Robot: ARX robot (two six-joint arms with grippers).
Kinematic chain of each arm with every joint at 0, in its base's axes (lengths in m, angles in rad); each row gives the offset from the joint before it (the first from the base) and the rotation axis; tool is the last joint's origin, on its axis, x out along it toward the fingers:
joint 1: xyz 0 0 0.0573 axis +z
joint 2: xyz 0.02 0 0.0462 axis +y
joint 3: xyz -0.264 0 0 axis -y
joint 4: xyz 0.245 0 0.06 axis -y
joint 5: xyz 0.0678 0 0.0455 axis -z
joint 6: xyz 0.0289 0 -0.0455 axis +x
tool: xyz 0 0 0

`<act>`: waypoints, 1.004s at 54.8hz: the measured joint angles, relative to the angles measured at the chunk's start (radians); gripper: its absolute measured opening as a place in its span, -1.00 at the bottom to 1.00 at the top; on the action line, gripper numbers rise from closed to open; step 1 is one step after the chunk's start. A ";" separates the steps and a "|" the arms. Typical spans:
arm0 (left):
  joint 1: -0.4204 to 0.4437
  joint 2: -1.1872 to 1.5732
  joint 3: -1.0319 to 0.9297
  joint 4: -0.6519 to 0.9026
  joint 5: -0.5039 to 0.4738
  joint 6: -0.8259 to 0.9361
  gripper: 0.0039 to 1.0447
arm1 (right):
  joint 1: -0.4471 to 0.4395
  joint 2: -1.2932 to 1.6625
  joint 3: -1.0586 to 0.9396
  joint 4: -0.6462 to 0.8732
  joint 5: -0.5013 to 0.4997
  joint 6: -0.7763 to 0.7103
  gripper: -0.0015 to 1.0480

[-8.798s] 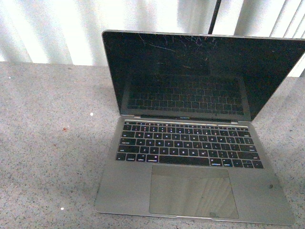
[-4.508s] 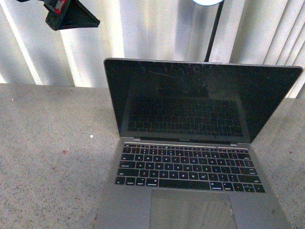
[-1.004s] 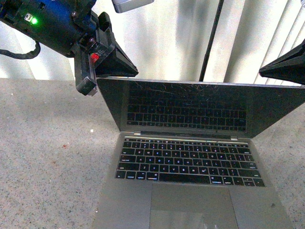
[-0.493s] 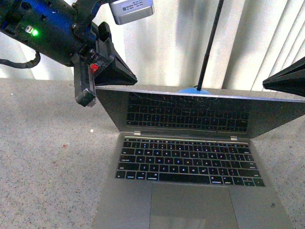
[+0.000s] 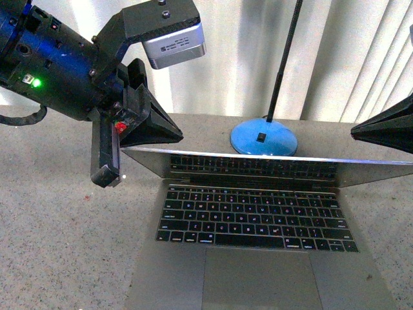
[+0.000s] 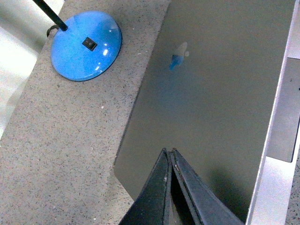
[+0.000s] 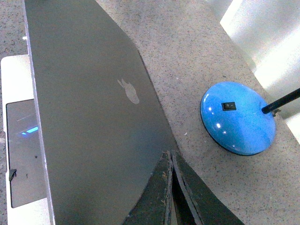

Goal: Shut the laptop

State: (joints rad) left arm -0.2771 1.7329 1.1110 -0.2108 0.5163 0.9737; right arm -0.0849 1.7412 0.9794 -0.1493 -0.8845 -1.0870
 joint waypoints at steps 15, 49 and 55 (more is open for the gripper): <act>-0.005 -0.024 -0.058 0.031 0.004 0.003 -0.94 | 0.009 -0.001 -0.032 0.035 -0.002 0.017 -0.94; -0.021 -0.024 -0.128 0.109 0.002 -0.001 -0.94 | 0.014 0.004 -0.113 0.098 -0.008 0.071 -0.94; -0.024 -0.024 -0.138 0.123 0.000 -0.003 -0.94 | 0.014 0.010 -0.126 0.110 -0.008 0.078 -0.94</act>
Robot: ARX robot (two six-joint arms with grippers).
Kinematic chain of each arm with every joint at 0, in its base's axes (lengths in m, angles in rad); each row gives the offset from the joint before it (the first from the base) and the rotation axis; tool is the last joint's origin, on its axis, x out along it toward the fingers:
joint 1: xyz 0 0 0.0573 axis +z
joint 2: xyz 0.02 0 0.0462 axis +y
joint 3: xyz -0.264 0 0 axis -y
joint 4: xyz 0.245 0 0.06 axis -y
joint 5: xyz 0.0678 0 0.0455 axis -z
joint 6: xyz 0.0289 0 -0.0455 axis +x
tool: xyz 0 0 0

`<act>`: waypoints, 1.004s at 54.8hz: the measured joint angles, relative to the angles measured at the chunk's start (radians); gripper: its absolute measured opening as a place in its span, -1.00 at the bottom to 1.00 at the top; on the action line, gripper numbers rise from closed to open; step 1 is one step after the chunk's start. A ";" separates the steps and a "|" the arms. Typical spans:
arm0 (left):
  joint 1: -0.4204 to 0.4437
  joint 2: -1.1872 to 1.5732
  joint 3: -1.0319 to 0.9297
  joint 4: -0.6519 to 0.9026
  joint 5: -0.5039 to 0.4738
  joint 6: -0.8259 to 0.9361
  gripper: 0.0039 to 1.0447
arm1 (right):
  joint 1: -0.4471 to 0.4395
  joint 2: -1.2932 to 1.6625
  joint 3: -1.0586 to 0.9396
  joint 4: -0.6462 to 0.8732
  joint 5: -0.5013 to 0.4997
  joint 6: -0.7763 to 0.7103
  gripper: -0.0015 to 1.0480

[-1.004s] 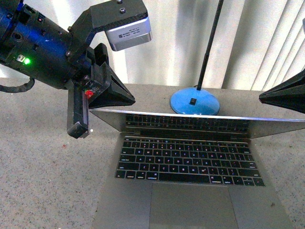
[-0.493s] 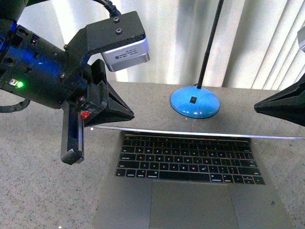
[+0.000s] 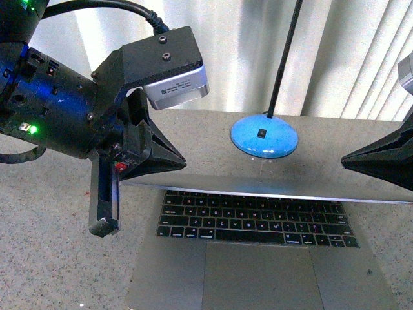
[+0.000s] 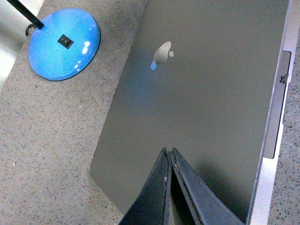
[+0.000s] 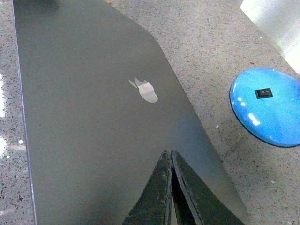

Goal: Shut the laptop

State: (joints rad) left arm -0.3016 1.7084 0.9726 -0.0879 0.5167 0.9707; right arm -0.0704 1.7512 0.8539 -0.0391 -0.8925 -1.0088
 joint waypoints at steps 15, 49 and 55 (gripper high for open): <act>-0.010 0.002 -0.031 0.026 -0.001 -0.004 -0.94 | 0.006 0.022 -0.034 0.052 -0.002 0.032 -0.94; -0.035 0.052 -0.099 0.105 -0.016 -0.005 -0.94 | 0.024 0.069 -0.080 0.138 -0.008 0.065 -0.94; -0.041 0.067 -0.106 0.112 -0.017 -0.005 -0.94 | 0.031 0.081 -0.089 0.154 -0.008 0.071 -0.94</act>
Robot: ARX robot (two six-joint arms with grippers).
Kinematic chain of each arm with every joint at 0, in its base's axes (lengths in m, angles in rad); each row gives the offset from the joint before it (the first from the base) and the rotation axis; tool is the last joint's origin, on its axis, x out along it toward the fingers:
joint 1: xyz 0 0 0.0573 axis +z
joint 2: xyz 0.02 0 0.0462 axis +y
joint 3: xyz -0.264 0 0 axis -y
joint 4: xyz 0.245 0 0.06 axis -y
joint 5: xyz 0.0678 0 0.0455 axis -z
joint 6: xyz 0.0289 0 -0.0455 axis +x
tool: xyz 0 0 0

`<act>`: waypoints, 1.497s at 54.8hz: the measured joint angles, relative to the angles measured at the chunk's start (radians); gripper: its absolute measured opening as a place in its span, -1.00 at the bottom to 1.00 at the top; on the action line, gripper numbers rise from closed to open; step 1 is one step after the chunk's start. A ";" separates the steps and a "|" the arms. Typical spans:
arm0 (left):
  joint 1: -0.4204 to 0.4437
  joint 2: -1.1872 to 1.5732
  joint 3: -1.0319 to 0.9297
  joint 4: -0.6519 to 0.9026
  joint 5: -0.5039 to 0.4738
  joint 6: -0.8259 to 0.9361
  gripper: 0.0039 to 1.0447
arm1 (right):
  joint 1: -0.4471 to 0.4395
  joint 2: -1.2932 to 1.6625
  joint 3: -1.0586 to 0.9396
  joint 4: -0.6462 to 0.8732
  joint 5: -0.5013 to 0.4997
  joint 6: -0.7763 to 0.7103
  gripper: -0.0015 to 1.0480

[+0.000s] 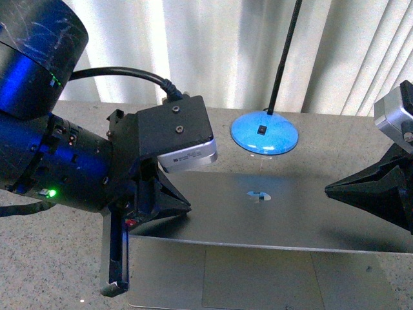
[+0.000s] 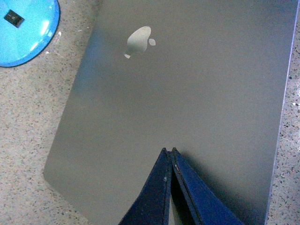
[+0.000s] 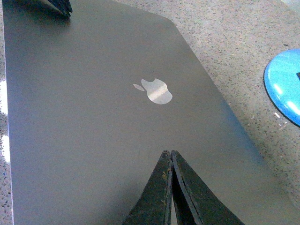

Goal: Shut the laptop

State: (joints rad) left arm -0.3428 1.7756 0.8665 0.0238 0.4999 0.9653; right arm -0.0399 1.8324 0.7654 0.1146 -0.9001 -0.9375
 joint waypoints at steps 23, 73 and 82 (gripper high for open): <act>-0.021 0.045 -0.021 0.040 0.001 -0.006 -0.94 | 0.024 0.048 -0.014 0.046 0.006 0.020 -0.94; -0.064 0.119 -0.066 0.026 -0.002 -0.024 -0.94 | 0.045 0.189 -0.069 0.156 0.016 0.060 -0.94; -0.077 0.127 -0.066 0.024 -0.003 -0.024 -0.94 | 0.045 0.193 -0.072 0.158 0.017 0.060 -0.94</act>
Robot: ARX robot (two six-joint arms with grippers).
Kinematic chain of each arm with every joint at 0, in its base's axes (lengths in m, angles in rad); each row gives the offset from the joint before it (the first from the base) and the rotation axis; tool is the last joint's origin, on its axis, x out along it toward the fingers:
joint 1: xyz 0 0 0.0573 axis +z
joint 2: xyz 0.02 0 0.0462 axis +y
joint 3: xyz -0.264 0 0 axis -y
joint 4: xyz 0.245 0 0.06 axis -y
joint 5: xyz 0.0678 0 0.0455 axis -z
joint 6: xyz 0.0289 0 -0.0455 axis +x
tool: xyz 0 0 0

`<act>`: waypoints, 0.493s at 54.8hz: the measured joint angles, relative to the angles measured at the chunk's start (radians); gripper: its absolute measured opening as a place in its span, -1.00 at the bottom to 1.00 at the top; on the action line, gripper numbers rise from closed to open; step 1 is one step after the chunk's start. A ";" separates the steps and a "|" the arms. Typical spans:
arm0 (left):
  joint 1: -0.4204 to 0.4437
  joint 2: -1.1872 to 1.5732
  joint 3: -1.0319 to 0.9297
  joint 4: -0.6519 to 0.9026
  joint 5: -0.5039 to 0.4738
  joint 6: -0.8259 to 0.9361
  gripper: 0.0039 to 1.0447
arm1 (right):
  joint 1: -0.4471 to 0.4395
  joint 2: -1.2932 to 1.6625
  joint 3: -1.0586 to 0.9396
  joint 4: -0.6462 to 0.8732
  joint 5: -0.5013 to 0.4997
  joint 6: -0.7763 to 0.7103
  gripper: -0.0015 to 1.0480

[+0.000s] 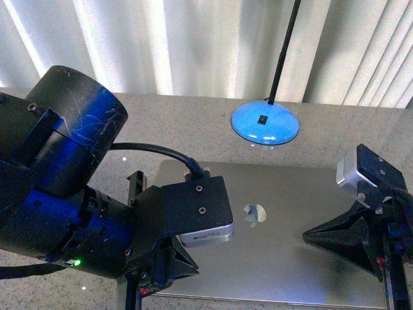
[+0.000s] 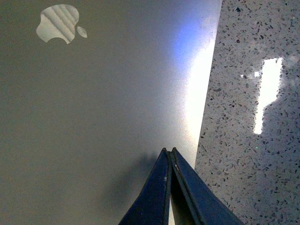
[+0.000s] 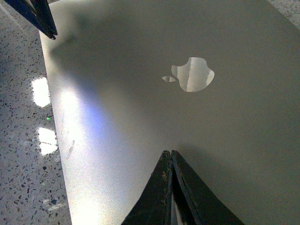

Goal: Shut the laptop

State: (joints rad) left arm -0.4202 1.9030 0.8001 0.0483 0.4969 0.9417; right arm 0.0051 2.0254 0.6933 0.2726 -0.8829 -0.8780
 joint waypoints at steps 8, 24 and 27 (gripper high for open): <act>-0.006 0.001 0.000 0.002 0.000 0.000 -0.94 | -0.003 -0.001 -0.004 0.003 -0.001 0.001 -0.94; 0.022 -0.077 0.032 0.034 -0.001 -0.042 -0.94 | -0.017 -0.099 -0.012 0.048 -0.004 0.047 -0.94; 0.034 -0.106 0.046 0.054 -0.003 -0.065 -0.94 | -0.020 -0.126 -0.013 0.082 -0.001 0.072 -0.94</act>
State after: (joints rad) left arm -0.3866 1.7973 0.8463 0.1024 0.4938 0.8764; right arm -0.0151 1.8999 0.6804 0.3550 -0.8841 -0.8062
